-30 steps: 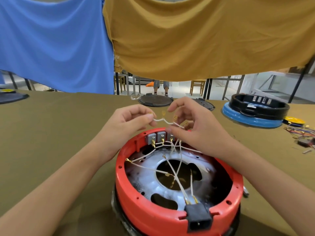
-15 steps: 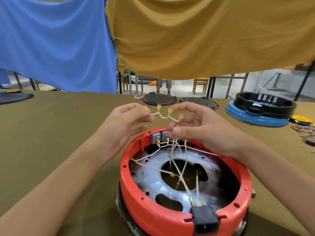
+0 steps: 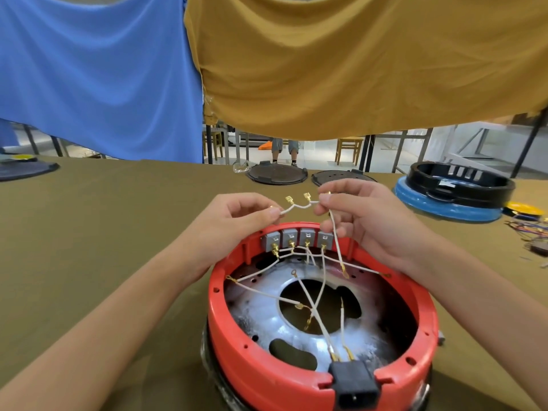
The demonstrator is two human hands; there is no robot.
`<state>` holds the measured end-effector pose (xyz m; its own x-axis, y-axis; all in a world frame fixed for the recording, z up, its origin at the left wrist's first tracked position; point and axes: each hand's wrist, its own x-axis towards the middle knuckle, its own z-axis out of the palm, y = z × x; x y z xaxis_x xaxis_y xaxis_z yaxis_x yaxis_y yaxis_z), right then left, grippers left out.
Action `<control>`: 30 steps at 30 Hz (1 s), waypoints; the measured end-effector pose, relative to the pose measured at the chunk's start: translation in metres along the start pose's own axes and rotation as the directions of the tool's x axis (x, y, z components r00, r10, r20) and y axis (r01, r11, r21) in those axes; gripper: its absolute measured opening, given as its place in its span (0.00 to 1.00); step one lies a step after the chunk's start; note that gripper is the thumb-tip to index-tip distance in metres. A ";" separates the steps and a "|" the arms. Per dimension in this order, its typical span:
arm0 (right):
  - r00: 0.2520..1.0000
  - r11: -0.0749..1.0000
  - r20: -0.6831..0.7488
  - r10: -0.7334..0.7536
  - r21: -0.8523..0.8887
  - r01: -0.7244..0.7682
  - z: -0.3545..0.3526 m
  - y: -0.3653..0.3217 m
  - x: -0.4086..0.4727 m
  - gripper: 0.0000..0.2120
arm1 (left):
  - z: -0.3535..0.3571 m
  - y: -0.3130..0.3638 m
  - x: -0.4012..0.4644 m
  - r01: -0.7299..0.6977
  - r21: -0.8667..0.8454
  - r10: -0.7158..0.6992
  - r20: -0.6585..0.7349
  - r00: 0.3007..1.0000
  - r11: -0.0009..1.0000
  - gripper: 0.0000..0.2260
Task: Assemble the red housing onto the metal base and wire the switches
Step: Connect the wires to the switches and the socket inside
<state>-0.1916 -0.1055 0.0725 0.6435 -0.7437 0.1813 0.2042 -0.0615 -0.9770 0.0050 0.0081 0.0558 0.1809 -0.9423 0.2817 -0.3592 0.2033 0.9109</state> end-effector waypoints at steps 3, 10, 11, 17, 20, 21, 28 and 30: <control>1.000 0.997 0.004 -0.002 -0.074 0.003 0.002 0.002 -0.001 0.05 | 0.000 -0.003 0.001 -0.014 0.029 0.014 0.009 1.000 0.999 0.07; 0.991 0.972 0.117 -0.059 -0.218 0.084 0.004 0.002 -0.004 0.07 | 0.001 -0.003 0.000 -0.086 0.040 0.085 0.019 0.996 0.995 0.07; 0.988 0.966 0.146 -0.057 -0.242 0.092 0.004 0.002 -0.005 0.06 | 0.001 -0.003 0.000 -0.102 0.045 0.101 0.021 0.995 0.994 0.07; 0.975 0.970 0.221 -0.023 -0.230 0.075 0.003 0.001 -0.005 0.04 | 0.001 -0.005 0.001 -0.155 0.049 0.156 -0.012 0.988 0.987 0.06; 0.973 0.960 0.232 -0.014 -0.268 0.077 0.003 0.003 -0.004 0.06 | 0.000 -0.005 0.002 -0.164 0.047 0.166 -0.029 0.986 0.985 0.06; 0.973 0.962 0.229 -0.011 -0.263 0.073 0.003 0.003 -0.004 0.07 | 0.000 -0.005 0.002 -0.172 0.049 0.173 -0.034 0.984 0.984 0.06; 0.969 0.941 0.243 -0.032 -0.318 0.111 0.002 0.002 -0.006 0.15 | 0.000 -0.005 0.003 -0.195 0.090 0.199 -0.038 0.979 0.977 0.04; 0.965 0.904 0.255 -0.065 -0.394 0.165 0.005 0.002 -0.008 0.14 | 0.000 -0.005 0.003 -0.215 0.086 0.218 -0.037 0.975 0.973 0.04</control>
<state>-0.1926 -0.0964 0.0700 0.7959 -0.5436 0.2666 0.0002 -0.4401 -0.8979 0.0076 0.0042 0.0517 0.1322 -0.8645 0.4849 -0.4669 0.3772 0.7998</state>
